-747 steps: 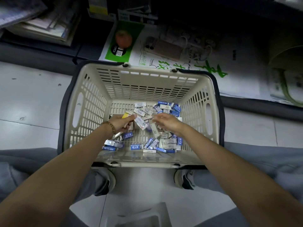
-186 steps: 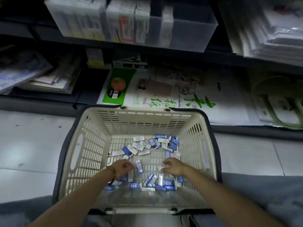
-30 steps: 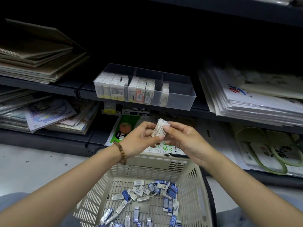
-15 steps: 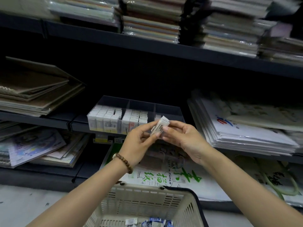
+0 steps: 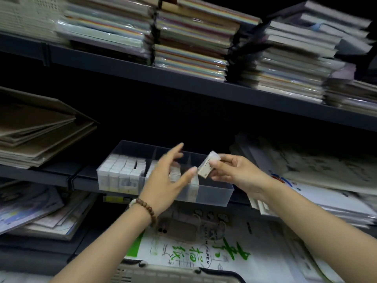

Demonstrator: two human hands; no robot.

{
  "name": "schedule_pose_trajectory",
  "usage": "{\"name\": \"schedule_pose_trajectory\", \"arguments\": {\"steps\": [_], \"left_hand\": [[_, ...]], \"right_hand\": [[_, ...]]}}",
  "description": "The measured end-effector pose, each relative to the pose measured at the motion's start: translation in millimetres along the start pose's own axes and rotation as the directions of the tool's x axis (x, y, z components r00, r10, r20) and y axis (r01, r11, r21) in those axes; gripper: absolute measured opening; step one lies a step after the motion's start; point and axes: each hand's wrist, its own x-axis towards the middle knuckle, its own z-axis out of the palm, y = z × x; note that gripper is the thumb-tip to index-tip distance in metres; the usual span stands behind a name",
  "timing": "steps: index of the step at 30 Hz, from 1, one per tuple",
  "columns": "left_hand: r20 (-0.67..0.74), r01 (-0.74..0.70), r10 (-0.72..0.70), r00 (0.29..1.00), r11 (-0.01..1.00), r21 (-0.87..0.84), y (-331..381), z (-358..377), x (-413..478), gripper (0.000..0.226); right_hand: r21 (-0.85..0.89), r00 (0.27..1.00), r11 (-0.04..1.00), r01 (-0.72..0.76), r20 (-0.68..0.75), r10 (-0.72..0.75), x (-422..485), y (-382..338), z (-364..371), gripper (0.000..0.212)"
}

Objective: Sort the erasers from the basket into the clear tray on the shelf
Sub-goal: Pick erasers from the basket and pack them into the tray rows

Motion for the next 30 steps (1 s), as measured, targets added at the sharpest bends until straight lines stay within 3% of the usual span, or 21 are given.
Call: {"name": "schedule_pose_trajectory", "arguments": {"steps": [3,5,8,12,15,17,20,23,30], "left_hand": [[-0.032,-0.039,0.054,0.998,0.936,0.351,-14.0,-28.9,5.2,0.076],[-0.002,0.030,-0.034,0.999,0.878,0.479,-25.8,-38.9,1.8,0.079],[0.068,0.060,-0.122,0.990,0.812,0.581,-42.8,-36.7,-8.4,0.079],[0.109,0.006,-0.103,0.989,0.754,0.657,-55.0,-34.9,-12.6,0.078],[0.096,0.004,-0.090,0.991,0.753,0.658,-58.1,-34.0,-13.2,0.079],[0.094,-0.003,-0.082,0.992,0.740,0.673,-59.4,-33.1,-14.1,0.080],[0.084,-0.004,-0.072,0.994,0.734,0.679,-61.0,-31.9,-14.0,0.078],[0.085,-0.009,-0.067,0.994,0.733,0.680,-62.3,-31.4,-12.9,0.077],[0.123,-0.035,-0.072,0.990,0.715,0.699,-65.4,-32.2,-13.5,0.076]], "right_hand": [[-0.071,0.992,0.992,-0.108,-0.078,0.102,13.3,5.3,-9.4,0.041],[-0.189,0.982,0.965,-0.184,-0.089,0.169,21.4,11.8,-7.3,0.048],[-0.273,0.963,0.926,-0.259,-0.149,0.225,33.6,20.1,3.3,0.062],[-0.474,0.934,0.807,-0.351,-0.232,0.270,46.8,26.5,14.5,0.070],[-0.506,0.926,0.778,-0.373,-0.257,0.277,51.8,29.9,20.5,0.071],[-0.460,0.915,0.794,-0.397,-0.267,0.303,54.3,30.1,20.8,0.068],[-0.179,0.877,0.861,-0.475,-0.177,0.447,56.0,24.1,17.7,0.046],[0.055,0.848,0.851,-0.522,-0.073,0.525,57.9,20.8,11.9,0.033],[0.026,0.838,0.840,-0.542,-0.069,0.542,60.2,25.0,12.1,0.031]]}}
